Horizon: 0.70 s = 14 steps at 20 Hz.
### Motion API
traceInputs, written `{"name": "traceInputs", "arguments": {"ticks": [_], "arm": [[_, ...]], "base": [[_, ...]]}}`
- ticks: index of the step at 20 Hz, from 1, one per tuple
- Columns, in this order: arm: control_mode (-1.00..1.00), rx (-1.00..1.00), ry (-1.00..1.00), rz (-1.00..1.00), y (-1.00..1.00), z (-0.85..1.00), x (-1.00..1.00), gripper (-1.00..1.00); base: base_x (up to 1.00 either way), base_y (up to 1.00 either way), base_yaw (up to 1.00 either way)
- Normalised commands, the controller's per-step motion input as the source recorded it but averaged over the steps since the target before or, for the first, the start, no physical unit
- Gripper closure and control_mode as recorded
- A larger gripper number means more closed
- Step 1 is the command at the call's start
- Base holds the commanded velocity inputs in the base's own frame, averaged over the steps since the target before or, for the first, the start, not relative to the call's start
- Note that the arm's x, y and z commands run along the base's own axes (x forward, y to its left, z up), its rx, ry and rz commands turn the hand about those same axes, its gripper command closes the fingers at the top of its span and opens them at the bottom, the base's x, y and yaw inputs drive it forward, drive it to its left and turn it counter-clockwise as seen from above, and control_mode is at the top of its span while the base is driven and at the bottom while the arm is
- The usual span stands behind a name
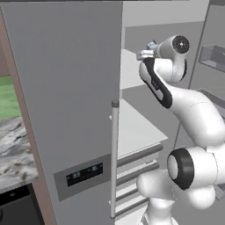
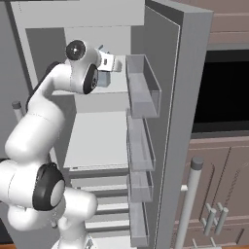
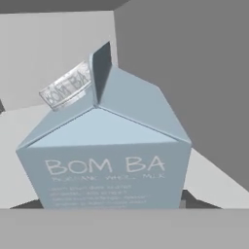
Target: Take a sugar cube from the saucer and place it inside the coffee. Then, grab milk from the fridge and place it next to the coffee on the counter to sweeten the coffee.
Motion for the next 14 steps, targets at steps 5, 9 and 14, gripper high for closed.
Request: {"name": "traceInputs", "arguments": {"ticks": [5,9,14], "arm": [[-1.0,0.0,-0.1,0.07,0.17,0.19,-1.0,1.0],[-1.0,0.0,0.0,0.07,0.14,0.1,-1.0,1.0],[-1.0,0.0,0.07,0.07,0.07,0.0,-1.0,1.0]], "base": [[0.0,0.0,0.0],[0.0,0.0,0.0],[0.0,0.0,0.0]]}}
